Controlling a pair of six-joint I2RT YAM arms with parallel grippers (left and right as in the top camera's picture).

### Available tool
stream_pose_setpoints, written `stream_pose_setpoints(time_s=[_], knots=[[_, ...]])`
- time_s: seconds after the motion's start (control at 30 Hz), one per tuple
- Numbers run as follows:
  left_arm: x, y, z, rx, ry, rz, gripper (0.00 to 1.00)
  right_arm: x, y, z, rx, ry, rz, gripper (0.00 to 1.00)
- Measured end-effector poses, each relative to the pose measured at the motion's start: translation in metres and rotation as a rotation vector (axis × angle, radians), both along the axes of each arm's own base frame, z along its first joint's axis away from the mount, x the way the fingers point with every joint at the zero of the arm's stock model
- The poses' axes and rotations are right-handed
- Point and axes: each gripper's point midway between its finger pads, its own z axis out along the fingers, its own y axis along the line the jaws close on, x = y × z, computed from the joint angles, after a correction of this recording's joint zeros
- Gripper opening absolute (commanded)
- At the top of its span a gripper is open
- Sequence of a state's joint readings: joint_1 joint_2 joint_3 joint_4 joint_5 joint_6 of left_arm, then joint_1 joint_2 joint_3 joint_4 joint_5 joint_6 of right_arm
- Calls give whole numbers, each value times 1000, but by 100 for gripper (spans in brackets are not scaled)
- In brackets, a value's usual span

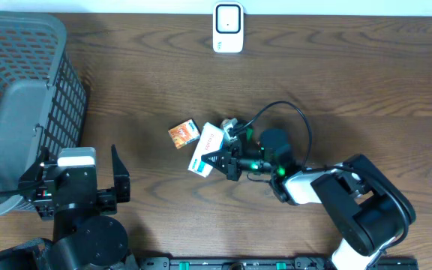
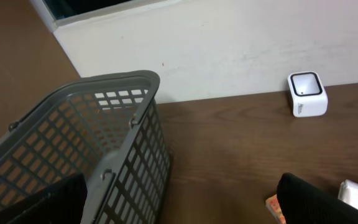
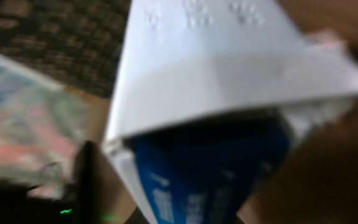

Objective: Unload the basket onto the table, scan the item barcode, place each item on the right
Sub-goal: 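Grasp the Panadol box with the right gripper and lift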

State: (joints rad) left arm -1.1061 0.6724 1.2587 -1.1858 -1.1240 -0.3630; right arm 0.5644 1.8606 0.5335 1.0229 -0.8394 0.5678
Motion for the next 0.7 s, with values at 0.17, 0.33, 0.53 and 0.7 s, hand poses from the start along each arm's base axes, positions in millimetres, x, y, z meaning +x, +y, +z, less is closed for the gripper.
stream_pose_setpoints(time_s=[0.17, 0.33, 0.53, 0.7], knots=[[0, 0, 0, -1, 0, 0, 98, -10, -15, 35, 132, -73, 156, 2], [0, 0, 0, 0, 0, 0, 98, -23, -36, 53, 193, -152, 295, 1], [0, 0, 0, 0, 0, 0, 98, -31, -51, 70, 232, -301, 380, 1], [0, 0, 0, 0, 0, 0, 98, -33, -57, 79, 240, -350, 417, 1]])
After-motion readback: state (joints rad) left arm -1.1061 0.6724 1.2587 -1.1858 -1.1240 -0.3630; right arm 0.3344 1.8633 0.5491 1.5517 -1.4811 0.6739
